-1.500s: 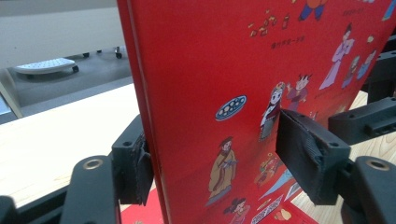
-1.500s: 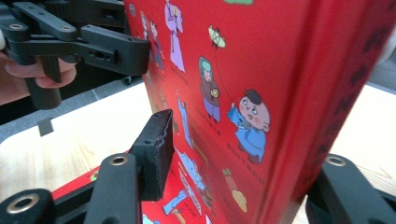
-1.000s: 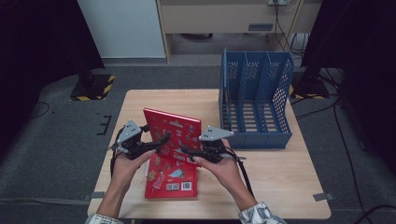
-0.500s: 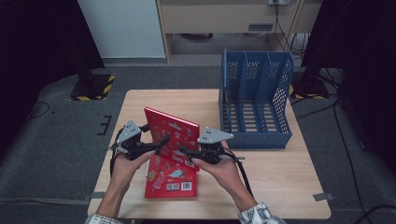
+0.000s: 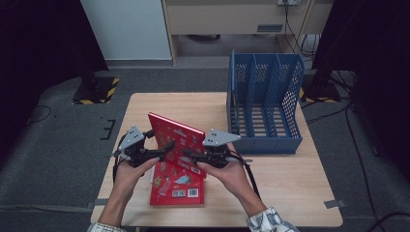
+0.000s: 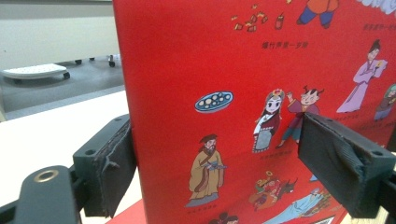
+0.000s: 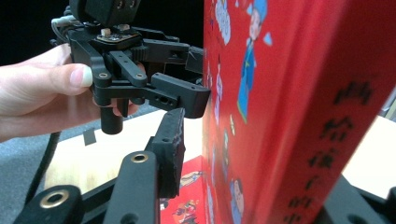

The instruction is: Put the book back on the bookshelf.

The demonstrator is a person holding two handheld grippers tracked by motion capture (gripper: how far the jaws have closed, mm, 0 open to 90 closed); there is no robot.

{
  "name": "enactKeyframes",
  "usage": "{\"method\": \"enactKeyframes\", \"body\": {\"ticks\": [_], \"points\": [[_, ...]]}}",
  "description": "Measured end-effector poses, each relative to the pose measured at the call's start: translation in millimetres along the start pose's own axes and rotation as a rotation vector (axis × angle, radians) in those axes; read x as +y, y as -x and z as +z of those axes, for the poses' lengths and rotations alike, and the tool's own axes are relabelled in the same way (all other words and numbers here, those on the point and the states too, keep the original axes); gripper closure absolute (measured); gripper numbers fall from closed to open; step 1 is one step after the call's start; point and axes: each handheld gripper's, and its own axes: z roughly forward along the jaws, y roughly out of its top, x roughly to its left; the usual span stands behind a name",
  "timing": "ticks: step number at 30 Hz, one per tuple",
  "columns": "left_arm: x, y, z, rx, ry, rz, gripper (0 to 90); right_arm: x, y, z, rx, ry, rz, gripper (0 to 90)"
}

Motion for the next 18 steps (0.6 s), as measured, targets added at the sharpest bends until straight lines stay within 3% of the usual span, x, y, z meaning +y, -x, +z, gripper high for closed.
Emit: {"method": "enactKeyframes", "body": {"ticks": [6,11,18], "points": [[-0.6,0.9,0.5,0.004,0.004,-0.001,13.0,6.0,0.9,0.5,-0.006,0.038,-0.015,60.2],[-1.1,0.9,0.3,0.004,0.005,-0.007,13.0,14.5,-2.0,3.2,-0.023,0.069,-0.025,52.6],[-1.7,1.0,-0.4,0.002,0.007,-0.009,12.9,15.9,-0.2,6.2,-0.012,0.068,-0.018,63.6]]}}
